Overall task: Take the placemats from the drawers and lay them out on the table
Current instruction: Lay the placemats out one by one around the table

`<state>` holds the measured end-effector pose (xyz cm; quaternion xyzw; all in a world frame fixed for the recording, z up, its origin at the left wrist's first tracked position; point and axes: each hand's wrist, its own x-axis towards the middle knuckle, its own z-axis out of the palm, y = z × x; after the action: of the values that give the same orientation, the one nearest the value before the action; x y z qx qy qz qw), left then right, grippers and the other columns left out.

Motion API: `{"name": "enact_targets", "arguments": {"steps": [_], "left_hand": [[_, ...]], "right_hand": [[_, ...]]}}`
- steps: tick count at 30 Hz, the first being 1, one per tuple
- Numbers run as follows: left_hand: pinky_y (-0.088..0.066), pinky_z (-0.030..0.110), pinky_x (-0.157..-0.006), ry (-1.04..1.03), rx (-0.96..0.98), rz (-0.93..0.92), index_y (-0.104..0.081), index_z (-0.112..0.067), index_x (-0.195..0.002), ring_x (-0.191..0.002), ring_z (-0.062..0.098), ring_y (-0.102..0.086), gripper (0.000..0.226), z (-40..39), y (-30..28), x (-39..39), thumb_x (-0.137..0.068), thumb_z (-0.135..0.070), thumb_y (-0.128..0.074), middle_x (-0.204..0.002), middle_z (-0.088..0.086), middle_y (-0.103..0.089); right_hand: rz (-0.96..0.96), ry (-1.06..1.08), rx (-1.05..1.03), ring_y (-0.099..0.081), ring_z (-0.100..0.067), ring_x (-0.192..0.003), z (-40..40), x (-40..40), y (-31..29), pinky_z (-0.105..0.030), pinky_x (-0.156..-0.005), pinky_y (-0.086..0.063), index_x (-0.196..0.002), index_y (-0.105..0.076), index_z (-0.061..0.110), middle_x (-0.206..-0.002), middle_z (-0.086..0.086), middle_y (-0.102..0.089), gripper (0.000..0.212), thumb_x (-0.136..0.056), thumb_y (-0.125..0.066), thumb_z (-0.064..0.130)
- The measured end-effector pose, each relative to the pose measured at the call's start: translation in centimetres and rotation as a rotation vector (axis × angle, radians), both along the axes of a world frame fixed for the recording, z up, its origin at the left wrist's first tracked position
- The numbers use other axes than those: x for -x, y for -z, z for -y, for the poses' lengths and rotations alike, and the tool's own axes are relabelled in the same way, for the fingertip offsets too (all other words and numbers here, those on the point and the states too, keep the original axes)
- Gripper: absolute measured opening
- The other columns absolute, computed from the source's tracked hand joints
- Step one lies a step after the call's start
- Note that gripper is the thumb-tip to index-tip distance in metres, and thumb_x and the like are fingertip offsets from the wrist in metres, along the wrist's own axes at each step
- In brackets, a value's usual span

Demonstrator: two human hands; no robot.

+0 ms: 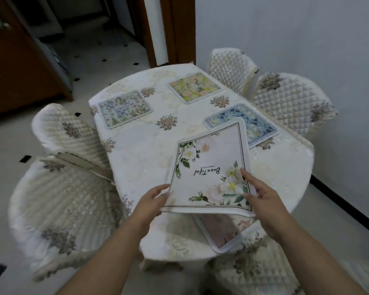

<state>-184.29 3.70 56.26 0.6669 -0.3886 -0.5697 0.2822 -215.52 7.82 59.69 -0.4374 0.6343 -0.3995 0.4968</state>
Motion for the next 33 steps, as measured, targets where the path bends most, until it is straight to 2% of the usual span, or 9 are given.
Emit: {"name": "enact_targets", "arguments": {"steps": [1,3,4,9,16,19,24,29,33], "left_hand": [[-0.049,0.034,-0.087,-0.011,0.011,-0.003,-0.069,-0.05,-0.117,-0.114,0.009,-0.06,0.028,-0.4,-0.7,-0.8,-0.091,-0.038,-0.071,-0.135,-0.012,-0.058],[-0.05,0.036,-0.1,-0.054,0.041,-0.027,-0.069,-0.053,-0.117,-0.119,0.011,-0.06,0.039,-1.4,-1.9,-2.4,-0.085,-0.031,-0.076,-0.136,-0.011,-0.06],[-0.049,0.037,-0.105,-0.069,0.062,-0.061,-0.069,-0.052,-0.118,-0.121,0.012,-0.06,0.043,-1.8,-2.7,-3.2,-0.085,-0.026,-0.077,-0.136,-0.011,-0.06],[-0.046,0.04,-0.111,-0.076,0.184,-0.102,-0.07,-0.042,-0.124,-0.124,0.013,-0.061,0.047,-4.3,-6.3,-7.9,-0.093,-0.006,-0.068,-0.138,-0.01,-0.061],[-0.047,0.002,-0.084,-0.05,0.417,0.07,-0.061,-0.039,-0.136,-0.098,-0.022,-0.059,0.05,-7.5,-12.2,-16.4,-0.098,-0.005,-0.061,-0.122,-0.023,-0.059],[-0.04,-0.006,-0.078,-0.027,0.456,0.108,-0.062,-0.038,-0.135,-0.099,-0.029,-0.054,0.051,-8.6,-13.6,-21.8,-0.097,-0.004,-0.062,-0.124,-0.023,-0.06],[-0.042,0.006,-0.093,0.003,0.492,0.146,-0.062,-0.044,-0.135,-0.121,-0.008,-0.055,0.051,-10.7,-15.4,-31.4,-0.097,-0.01,-0.065,-0.135,-0.021,-0.059],[-0.042,0.025,-0.111,0.022,0.494,0.172,-0.062,-0.047,-0.133,-0.126,-0.001,-0.055,0.051,-11.2,-17.2,-39.0,-0.097,-0.011,-0.064,-0.138,-0.021,-0.059],[-0.04,-0.002,-0.087,0.039,0.528,0.16,-0.062,-0.038,-0.136,-0.112,-0.018,-0.055,0.051,-10.5,-19.0,-42.3,-0.098,-0.005,-0.062,-0.133,-0.02,-0.059]], "right_hand": [[0.016,-0.011,0.017,-0.042,-0.007,-0.139,-0.5,-0.2,-0.6,-0.041,-0.111,-0.043,-0.129,-0.053,0.063,-0.148,0.028,-0.043,0.072,-0.098,-0.054,-0.002],[0.045,-0.054,0.035,-0.039,-0.003,-0.14,-1.3,-1.1,-1.9,-0.027,-0.104,-0.036,-0.13,-0.055,0.06,-0.146,0.029,-0.045,0.072,-0.097,-0.054,-0.004],[0.057,-0.073,0.039,-0.039,-0.002,-0.14,-1.6,-1.8,-2.6,-0.029,-0.11,-0.036,-0.13,-0.056,0.059,-0.147,0.027,-0.046,0.072,-0.097,-0.054,-0.005],[0.016,-0.141,0.061,-0.036,0.001,-0.138,-2.6,-7.0,-6.3,-0.029,-0.111,-0.038,-0.13,-0.055,0.059,-0.151,0.024,-0.042,0.072,-0.099,-0.051,-0.005],[-0.07,-0.169,0.106,-0.034,-0.002,-0.137,-3.7,-17.1,-10.6,-0.033,-0.115,-0.033,-0.137,-0.051,0.055,-0.146,0.025,-0.042,0.07,-0.098,-0.052,-0.004],[-0.103,-0.138,0.14,-0.041,-0.003,-0.135,-5.0,-22.5,-11.9,-0.029,-0.103,-0.042,-0.134,-0.052,0.058,-0.146,0.024,-0.044,0.072,-0.095,-0.053,-0.003],[-0.097,-0.146,0.168,-0.057,0.007,-0.102,-7.4,-31.7,-13.3,-0.021,-0.077,-0.048,-0.135,-0.051,0.058,-0.143,0.023,-0.048,0.072,-0.096,-0.051,-0.002],[-0.119,-0.13,0.179,-0.043,-0.009,-0.138,-8.6,-39.3,-13.7,-0.03,-0.104,-0.042,-0.135,-0.05,0.06,-0.149,0.021,-0.045,0.072,-0.097,-0.053,-0.001],[-0.13,-0.104,0.192,-0.041,-0.01,-0.139,-8.5,-43.1,-14.8,-0.028,-0.103,-0.041,-0.138,-0.049,0.056,-0.15,0.02,-0.045,0.069,-0.098,-0.053,-0.001]]}}
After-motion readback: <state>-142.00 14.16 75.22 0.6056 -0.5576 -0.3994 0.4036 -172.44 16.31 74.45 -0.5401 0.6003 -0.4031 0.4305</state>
